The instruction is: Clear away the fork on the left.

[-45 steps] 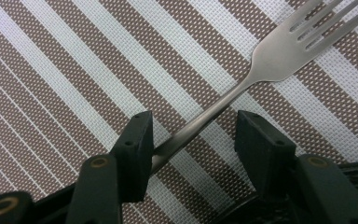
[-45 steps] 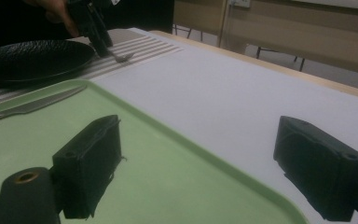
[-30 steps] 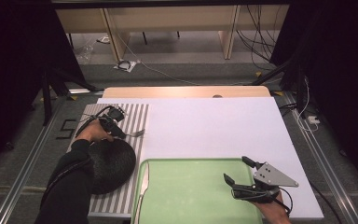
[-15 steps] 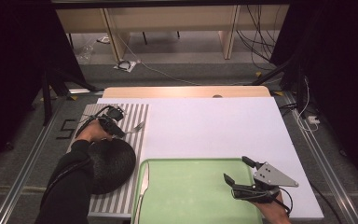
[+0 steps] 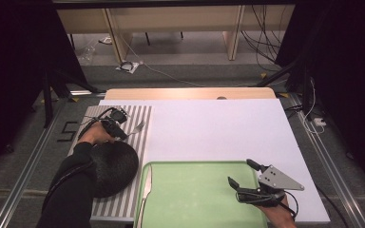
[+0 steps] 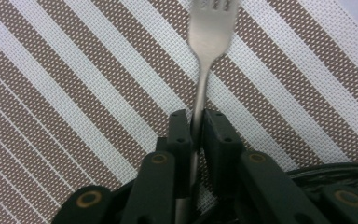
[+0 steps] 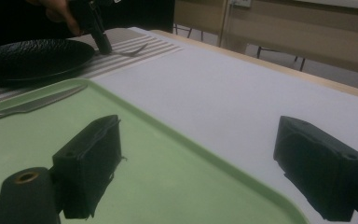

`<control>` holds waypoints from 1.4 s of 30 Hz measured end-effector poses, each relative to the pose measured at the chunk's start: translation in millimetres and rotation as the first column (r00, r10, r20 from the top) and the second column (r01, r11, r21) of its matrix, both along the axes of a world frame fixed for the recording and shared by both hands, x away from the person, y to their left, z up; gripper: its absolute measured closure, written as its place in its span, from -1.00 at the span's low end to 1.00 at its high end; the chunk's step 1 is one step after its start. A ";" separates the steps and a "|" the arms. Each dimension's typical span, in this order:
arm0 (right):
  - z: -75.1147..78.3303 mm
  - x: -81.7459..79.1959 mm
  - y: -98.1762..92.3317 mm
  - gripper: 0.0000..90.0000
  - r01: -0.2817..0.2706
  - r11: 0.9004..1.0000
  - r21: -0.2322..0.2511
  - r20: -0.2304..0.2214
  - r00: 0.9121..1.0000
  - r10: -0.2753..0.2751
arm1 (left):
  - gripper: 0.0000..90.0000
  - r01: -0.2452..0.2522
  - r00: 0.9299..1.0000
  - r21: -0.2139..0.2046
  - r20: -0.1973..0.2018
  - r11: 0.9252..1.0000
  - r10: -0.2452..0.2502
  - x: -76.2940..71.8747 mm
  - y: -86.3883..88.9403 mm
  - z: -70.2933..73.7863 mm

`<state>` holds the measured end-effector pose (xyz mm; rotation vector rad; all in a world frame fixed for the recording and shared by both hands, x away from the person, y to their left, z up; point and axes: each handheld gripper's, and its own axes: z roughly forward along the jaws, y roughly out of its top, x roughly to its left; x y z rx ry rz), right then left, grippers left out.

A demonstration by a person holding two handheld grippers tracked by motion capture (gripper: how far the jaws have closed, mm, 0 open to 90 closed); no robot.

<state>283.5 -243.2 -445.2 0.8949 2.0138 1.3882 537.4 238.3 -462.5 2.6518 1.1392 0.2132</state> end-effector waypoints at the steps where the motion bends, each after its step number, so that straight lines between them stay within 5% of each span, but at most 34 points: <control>1: 0.0 0.0 0.0 -0.65 0.000 1.000 0.000 0.000 1.000 0.000 | 0.86 -0.001 1.000 0.004 -0.001 1.000 0.001 0.0 -0.5 0.2; 9: -0.4 0.4 0.0 -0.65 0.001 1.000 0.000 0.001 1.000 -0.001 | 0.87 -0.001 1.000 0.038 0.004 0.999 0.001 1.5 -4.6 1.3; 29: -0.2 0.1 -0.3 -0.65 0.004 1.000 0.005 0.004 1.000 -0.004 | 0.87 -0.039 0.987 0.101 0.162 0.994 0.022 4.1 3.1 19.1; 42: 0.0 -0.2 0.1 -0.65 0.002 1.000 -0.001 0.006 1.000 -0.002 | 0.88 -0.057 0.978 0.149 0.206 0.987 0.025 2.8 16.5 27.6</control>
